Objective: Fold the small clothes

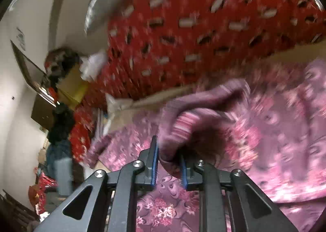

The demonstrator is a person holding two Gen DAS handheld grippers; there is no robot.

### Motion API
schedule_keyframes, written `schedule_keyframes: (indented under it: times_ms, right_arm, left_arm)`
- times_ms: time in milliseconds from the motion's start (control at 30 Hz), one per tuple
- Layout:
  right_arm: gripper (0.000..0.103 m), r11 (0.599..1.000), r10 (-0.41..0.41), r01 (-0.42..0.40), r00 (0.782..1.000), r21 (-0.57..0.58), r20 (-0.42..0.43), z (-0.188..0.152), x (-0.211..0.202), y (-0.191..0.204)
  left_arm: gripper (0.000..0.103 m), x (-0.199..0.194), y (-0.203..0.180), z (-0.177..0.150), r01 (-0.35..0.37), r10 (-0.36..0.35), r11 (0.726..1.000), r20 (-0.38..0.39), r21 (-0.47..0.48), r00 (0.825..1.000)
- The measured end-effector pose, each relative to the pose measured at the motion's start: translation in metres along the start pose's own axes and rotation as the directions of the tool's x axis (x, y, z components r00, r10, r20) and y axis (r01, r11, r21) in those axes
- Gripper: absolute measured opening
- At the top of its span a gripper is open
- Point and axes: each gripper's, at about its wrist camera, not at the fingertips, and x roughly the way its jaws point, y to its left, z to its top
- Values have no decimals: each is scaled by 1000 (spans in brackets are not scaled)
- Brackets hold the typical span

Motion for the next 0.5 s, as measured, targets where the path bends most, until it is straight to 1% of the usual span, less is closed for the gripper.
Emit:
schedule_keyframes:
  times_ms: [33, 67, 100, 133, 167, 200, 267, 333, 367, 400, 433, 467, 500]
  right_arm:
    - [25, 1000, -7, 8, 999, 21, -39, -5, 12, -4]
    - [28, 998, -6, 12, 995, 54, -104, -12, 25, -11]
    - [28, 997, -9, 19, 990, 72, -138, -17, 31, -14]
    - [28, 996, -10, 23, 989, 81, -147, -23, 31, -19]
    - [26, 997, 2, 9, 991, 80, -131, -27, 23, -23]
    - [26, 997, 10, 0, 993, 80, -120, -29, 15, -26]
    - [34, 997, 16, -10, 997, 77, -80, -31, -10, -33]
    - [40, 998, 8, -5, 999, 67, -47, -33, -35, -40]
    - [40, 998, 5, -2, 999, 67, -37, -33, -43, -44]
    - [40, 998, -1, 2, 1000, 70, -24, -35, -55, -51]
    - [40, 997, -11, 12, 1000, 74, -15, -36, -64, -56]
    - [41, 996, -26, 27, 1000, 83, -6, -39, -76, -66]
    - [41, 995, -34, 34, 999, 95, -2, -42, -84, -74]
  left_arm:
    - [57, -1, 2, 1, 14, -14, 1000, 6, -4, 1000]
    - [57, -2, 3, 1, 25, -25, 1000, 10, -7, 1000]
    - [57, -1, 4, 1, 38, -38, 999, 11, -9, 999]
    - [58, 0, 4, 1, 46, -46, 999, 10, -6, 999]
    - [58, 4, -1, 1, 51, -51, 999, 7, 0, 999]
    - [58, 9, -7, 1, 54, -54, 998, -1, 13, 999]
    - [57, 19, -18, 0, 56, -55, 998, -14, 38, 998]
    - [59, 28, -32, -5, 62, -60, 995, -30, 75, 998]
    - [62, 31, -38, -7, 59, -56, 994, -33, 88, 998]
    - [62, 35, -45, -11, 45, -42, 993, -33, 113, 999]
    - [62, 38, -55, -15, 15, -12, 989, -26, 150, 1000]
    - [63, 41, -67, -19, -37, 39, 979, -8, 201, 999]
    - [65, 45, -75, -22, -84, 83, 969, 11, 232, 996]
